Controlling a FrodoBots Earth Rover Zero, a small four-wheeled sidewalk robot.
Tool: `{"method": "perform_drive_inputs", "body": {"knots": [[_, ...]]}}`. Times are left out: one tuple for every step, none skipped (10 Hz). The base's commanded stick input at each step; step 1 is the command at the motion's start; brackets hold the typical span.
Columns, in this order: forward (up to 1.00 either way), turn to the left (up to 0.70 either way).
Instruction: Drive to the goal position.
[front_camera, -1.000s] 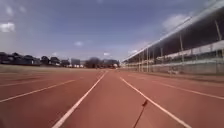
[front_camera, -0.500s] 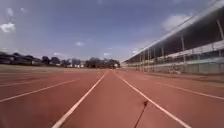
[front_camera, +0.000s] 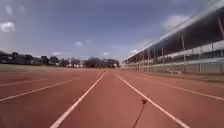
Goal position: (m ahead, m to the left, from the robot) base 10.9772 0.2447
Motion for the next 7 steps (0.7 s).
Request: {"method": "perform_drive_inputs", "body": {"knots": [[0.70,0.00],[0.70,0.00],[0.70,0.00],[0.70,0.00],[0.70,0.00],[0.70,0.00],[0.70,0.00]]}}
